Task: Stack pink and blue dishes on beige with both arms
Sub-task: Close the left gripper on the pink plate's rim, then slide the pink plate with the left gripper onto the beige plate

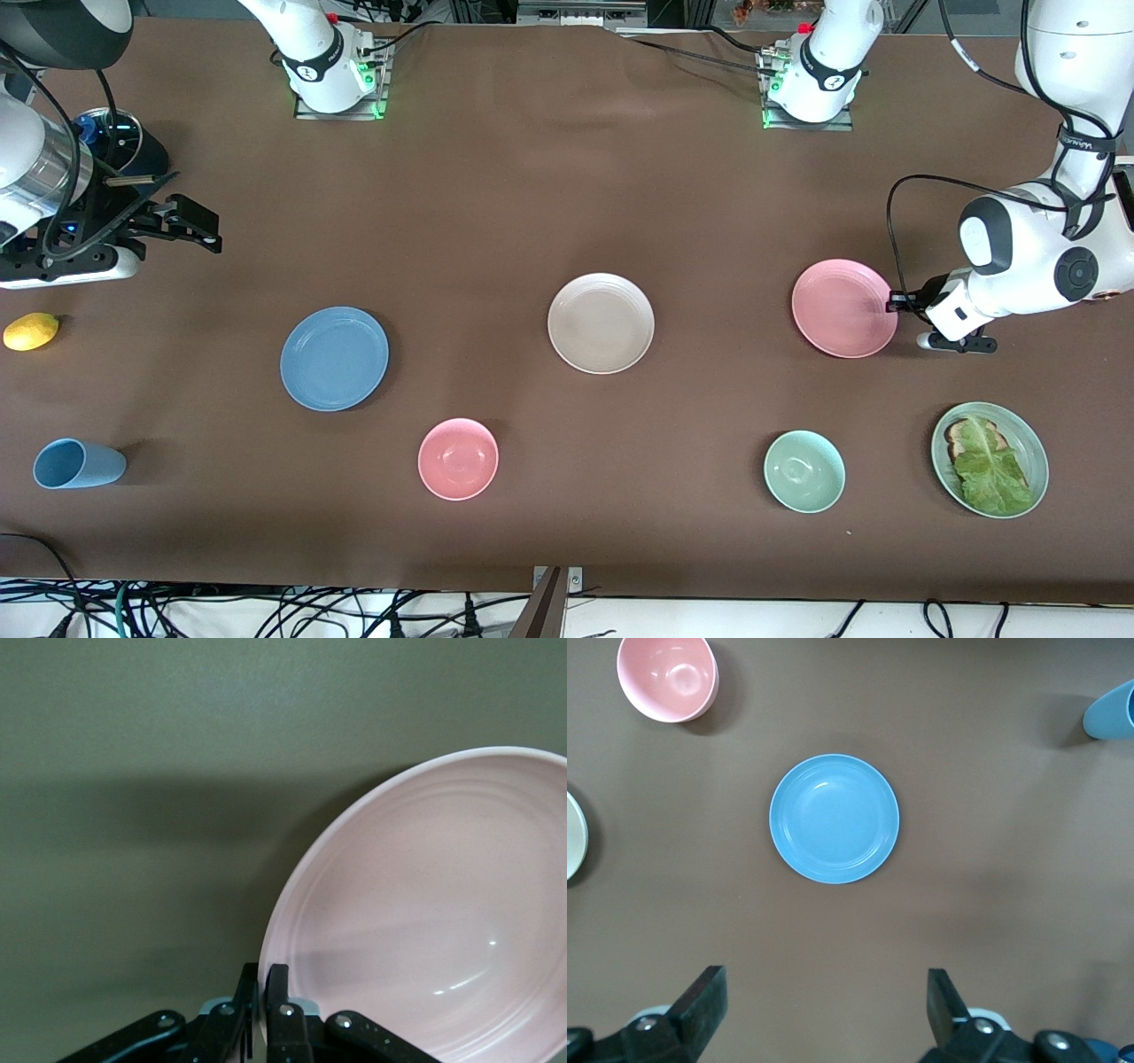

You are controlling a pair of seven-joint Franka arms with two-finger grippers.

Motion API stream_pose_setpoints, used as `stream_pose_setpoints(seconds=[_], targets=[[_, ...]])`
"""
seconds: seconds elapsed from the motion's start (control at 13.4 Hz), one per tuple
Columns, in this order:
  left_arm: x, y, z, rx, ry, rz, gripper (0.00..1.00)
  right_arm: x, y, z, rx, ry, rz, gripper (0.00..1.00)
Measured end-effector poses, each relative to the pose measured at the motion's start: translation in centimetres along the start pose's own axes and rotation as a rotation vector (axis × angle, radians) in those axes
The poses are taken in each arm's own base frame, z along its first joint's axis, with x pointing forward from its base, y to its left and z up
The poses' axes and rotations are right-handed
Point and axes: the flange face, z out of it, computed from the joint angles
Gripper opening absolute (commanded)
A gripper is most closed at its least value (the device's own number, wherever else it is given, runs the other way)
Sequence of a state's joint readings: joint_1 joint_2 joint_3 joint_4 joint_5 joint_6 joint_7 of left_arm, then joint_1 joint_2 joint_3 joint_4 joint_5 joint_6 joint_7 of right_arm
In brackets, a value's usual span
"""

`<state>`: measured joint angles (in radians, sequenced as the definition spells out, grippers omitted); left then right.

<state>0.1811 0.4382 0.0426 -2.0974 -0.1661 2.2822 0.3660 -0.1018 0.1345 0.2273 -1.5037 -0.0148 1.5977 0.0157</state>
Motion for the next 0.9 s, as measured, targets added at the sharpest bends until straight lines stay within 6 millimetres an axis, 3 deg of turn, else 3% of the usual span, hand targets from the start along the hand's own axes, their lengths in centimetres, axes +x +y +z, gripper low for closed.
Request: stream_pose_setpoints(seconds=[0.15, 0.3, 0.45, 0.6, 0.9], targets=[[0.8, 1.4, -1.3, -0.046, 0.002, -0.015, 0.0, 0.0, 0.0, 0.0, 0.0, 0.0, 0.0, 1.0], [1.9, 4.7, -3.9, -0.075, -0.01, -0.066, 0.0, 0.0, 0.0, 0.0, 0.0, 0.0, 0.0, 1.0], [2.7, 9.6, -6.9, -0.087, 0.002, -0.138, 0.0, 0.0, 0.0, 0.0, 0.0, 0.0, 0.0, 1.0], [2.5, 15.5, -8.7, -0.095, 0.005, -0.197, 0.0, 0.0, 0.0, 0.0, 0.0, 0.0, 0.0, 1.0], [1.2, 26.5, -8.1, -0.102, -0.027, -0.224, 0.0, 0.0, 0.0, 0.0, 0.0, 0.001, 0.0, 1.0]])
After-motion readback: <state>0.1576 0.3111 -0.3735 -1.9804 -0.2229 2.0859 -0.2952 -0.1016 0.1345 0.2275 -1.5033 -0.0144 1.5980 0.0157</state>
